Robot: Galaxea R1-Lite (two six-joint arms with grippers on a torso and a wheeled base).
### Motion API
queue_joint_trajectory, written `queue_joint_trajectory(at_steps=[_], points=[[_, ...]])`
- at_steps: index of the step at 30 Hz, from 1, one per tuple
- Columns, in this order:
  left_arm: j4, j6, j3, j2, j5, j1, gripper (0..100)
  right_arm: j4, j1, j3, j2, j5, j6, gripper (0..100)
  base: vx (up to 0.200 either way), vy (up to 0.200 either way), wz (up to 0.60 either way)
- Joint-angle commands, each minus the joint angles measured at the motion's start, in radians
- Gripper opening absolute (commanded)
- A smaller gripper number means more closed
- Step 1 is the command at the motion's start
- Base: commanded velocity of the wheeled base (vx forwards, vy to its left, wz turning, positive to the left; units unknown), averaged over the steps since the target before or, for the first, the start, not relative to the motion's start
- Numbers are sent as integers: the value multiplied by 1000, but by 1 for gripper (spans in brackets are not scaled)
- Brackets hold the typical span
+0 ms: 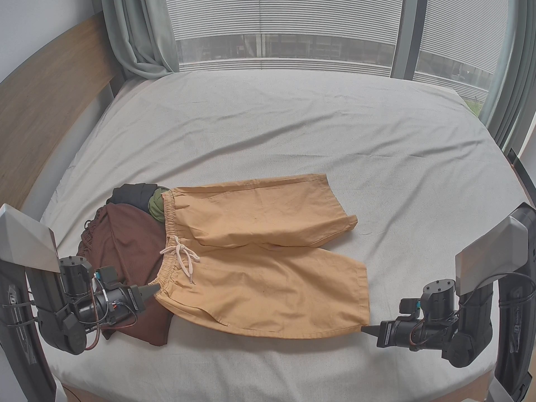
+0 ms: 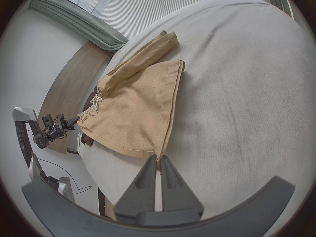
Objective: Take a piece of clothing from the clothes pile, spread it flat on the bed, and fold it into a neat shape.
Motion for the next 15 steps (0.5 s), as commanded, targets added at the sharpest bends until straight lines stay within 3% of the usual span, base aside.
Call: queue_joint_trajectory(at_steps=[1, 7, 15], points=[[0, 9, 26, 14, 2, 3, 0, 0, 2, 23, 2, 7, -1, 0, 0, 0, 0], [0, 87, 32, 63, -2, 66, 0, -2, 2, 49, 28, 12, -3, 0, 0, 0, 0], [0, 107, 55, 67, -33, 62, 0, -2, 4, 46, 51, 18, -1, 0, 0, 0, 0]])
